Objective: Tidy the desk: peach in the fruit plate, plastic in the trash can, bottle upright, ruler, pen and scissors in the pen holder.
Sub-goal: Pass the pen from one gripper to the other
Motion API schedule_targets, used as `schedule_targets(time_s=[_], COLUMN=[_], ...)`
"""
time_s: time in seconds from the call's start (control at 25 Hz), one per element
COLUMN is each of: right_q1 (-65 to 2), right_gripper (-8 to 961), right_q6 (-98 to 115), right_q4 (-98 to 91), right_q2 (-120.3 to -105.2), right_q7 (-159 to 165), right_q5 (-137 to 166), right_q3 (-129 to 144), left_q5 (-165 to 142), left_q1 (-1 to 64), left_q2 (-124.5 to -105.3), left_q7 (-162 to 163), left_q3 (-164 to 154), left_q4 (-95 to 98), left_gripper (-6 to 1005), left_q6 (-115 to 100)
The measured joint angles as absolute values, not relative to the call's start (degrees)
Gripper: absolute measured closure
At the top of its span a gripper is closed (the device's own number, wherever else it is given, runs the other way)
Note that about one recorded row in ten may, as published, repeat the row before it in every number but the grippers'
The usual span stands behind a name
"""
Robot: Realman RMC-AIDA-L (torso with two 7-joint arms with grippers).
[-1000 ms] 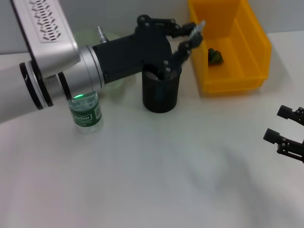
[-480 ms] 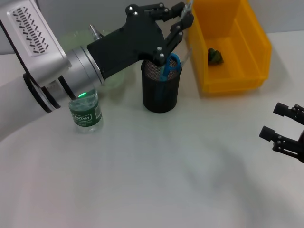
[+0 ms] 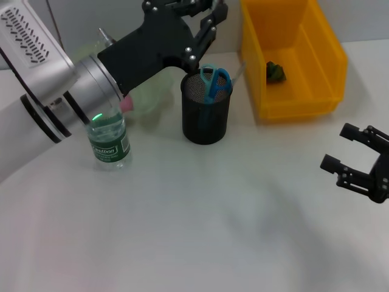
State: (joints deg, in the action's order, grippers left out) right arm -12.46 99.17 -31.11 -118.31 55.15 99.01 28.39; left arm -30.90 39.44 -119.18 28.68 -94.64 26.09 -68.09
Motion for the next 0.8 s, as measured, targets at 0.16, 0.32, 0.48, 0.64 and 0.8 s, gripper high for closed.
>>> schedule_targets(time_s=[0.16,0.32,0.48,0.64,0.8], right_q1=[-13.2,-13.3,-13.5,-14.4,-15.8], right_gripper=[141,142,142,143,143], right_q6=[98.9,98.5,98.2,98.7,99.8], right_q4=[-31.1,-31.1,-30.4,-29.7,-29.5], right_q2=[-118.72,-118.81,-118.91,-118.92,-118.76], right_q7=[55.1,55.0,54.0,53.2,53.5], right_q5=[99.2,99.2,98.8,98.8,99.6], right_q3=[28.4,28.4,28.3,28.7,29.1], left_q5=[-30.8,-30.8,-31.2,-31.5,-32.4], left_q1=[39.2,39.0,37.7,35.3,33.3], left_q2=[-119.18,-119.18,-119.05,-118.40,-117.93], left_q7=[27.4,28.0,32.4,38.2,40.9], left_q3=[-94.7,-95.0,-95.4,-94.8,-94.8], left_q4=[25.5,25.4,25.8,25.9,25.9], left_gripper=[797,797,797,797,798], left_q6=[-67.2,-67.7,-70.7,-74.0,-76.8])
